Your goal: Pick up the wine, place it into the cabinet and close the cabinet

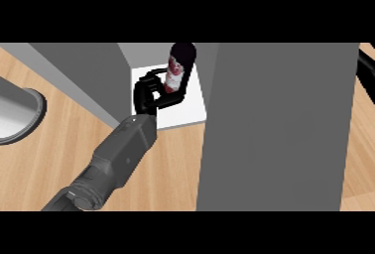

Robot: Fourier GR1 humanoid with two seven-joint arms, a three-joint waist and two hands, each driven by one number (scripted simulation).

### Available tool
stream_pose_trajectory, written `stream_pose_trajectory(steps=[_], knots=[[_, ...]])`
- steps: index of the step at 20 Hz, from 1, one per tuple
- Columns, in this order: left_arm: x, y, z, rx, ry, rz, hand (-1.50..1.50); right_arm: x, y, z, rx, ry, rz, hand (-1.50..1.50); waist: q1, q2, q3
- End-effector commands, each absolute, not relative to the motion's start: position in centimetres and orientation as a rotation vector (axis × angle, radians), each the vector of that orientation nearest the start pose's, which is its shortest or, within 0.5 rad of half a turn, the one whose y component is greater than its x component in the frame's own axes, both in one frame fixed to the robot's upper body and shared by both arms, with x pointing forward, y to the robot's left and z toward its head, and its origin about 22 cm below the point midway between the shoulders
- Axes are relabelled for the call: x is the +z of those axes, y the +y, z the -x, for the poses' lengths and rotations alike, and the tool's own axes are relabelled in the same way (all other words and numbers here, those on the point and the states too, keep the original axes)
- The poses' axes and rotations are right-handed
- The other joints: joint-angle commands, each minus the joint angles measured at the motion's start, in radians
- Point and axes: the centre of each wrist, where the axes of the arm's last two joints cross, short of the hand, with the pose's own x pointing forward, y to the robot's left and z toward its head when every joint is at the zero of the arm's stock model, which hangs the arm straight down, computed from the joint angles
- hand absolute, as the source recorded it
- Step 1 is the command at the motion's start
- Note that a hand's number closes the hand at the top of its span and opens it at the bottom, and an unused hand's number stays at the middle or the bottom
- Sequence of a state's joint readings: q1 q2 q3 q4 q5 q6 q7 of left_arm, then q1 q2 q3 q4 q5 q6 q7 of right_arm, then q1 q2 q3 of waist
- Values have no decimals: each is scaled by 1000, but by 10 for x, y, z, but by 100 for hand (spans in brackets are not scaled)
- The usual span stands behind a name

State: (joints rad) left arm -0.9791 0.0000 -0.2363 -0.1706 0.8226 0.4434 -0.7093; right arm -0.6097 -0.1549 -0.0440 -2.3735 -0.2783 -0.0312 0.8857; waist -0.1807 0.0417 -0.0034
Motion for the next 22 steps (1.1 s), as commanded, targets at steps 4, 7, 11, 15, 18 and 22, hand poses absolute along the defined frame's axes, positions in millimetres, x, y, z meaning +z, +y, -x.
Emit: stream_pose_trajectory(steps=[4,7,11,15,18,22], knots=[[6,104,-417,289,-1632,-162,150,277,-209,-185,306,-1995,-339,-150,16,4,2],[5,105,-417,297,-1631,-187,150,275,-206,-181,313,-1994,-346,-150,10,4,2],[13,103,-421,324,-1583,-168,150,275,-211,-181,336,-2003,-328,-150,18,12,3],[22,103,-427,319,-1554,-159,150,271,-211,-179,319,-2014,-325,-150,28,12,3],[26,99,-428,338,-1553,-185,150,273,-212,-181,328,-1999,-323,-150,26,10,2],[16,121,-428,225,-1576,-333,150,274,-215,-182,319,-2002,-316,-150,25,13,3]])
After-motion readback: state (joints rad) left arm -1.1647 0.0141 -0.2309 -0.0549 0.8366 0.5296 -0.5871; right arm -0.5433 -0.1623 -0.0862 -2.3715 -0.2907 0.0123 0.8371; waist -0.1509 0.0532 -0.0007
